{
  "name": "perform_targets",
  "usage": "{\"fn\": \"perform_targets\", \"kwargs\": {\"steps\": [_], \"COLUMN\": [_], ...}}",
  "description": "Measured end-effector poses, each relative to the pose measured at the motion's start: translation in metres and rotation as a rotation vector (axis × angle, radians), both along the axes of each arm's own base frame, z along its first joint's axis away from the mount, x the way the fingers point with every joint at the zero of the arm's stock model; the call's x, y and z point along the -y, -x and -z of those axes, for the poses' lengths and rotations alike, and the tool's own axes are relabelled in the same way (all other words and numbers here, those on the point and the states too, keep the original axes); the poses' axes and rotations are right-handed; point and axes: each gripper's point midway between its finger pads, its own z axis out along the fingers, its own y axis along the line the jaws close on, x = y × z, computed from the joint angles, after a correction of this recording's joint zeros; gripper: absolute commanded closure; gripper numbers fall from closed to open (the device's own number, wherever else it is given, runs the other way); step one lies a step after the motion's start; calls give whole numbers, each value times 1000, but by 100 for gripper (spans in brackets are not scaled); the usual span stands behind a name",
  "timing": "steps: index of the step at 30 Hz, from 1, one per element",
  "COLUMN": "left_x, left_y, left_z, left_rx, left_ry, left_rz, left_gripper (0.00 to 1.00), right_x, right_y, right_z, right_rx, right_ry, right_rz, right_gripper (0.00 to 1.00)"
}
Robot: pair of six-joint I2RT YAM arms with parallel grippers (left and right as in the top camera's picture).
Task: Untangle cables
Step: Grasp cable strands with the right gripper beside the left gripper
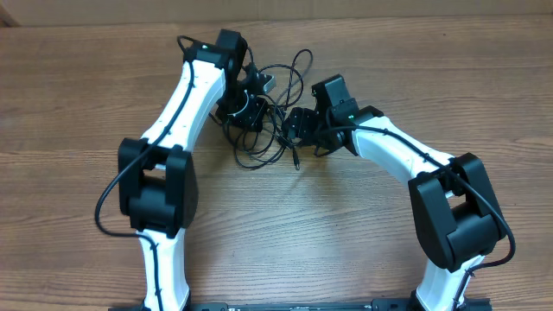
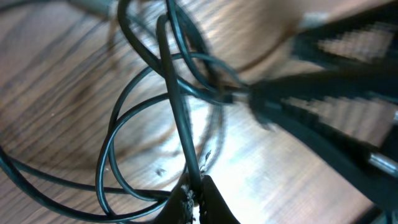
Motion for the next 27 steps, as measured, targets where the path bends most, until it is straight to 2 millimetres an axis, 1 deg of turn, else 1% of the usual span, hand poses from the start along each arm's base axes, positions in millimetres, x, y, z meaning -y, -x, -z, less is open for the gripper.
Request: {"fn": "perform_targets", "kwargs": {"steps": [4, 7, 8, 10, 15, 16, 17, 18, 19, 22, 24, 27], "left_x": [6, 9, 10, 13, 21, 22, 22, 23, 23, 25, 25, 25], "left_y": [6, 8, 9, 11, 19, 19, 20, 20, 20, 20, 19, 18], "left_z": [-31, -43, -44, -46, -50, -51, -51, -52, -52, -53, -53, -54], "left_rx": [64, 87, 89, 86, 78, 80, 79, 80, 81, 80, 81, 70], "left_ry": [60, 90, 97, 119, 174, 181, 187, 191, 196, 206, 207, 210], "left_rz": [61, 82, 88, 104, 155, 163, 166, 170, 172, 169, 162, 141], "left_gripper": [96, 96, 96, 96, 96, 96, 96, 96, 96, 96, 96, 96], "right_x": [-10, -13, -13, -13, -12, -14, -13, -13, -13, -9, -5, 0], "right_y": [0, 1, 1, 0, 2, 2, 1, 1, 2, 8, 12, 14], "right_z": [-7, -8, -8, -3, 26, 28, 28, 28, 28, 35, 39, 42], "right_rx": [13, 8, 7, -8, -72, -80, -81, -84, -87, -129, -150, -173], "right_ry": [-54, -72, -74, -80, -88, -98, -102, -104, -105, -86, -65, -44], "right_rz": [-40, -48, -49, -41, -31, -31, -26, -25, -25, -7, 5, 30], "right_gripper": [23, 23, 23, 23, 23, 23, 26, 31, 40, 56, 61, 73]}}
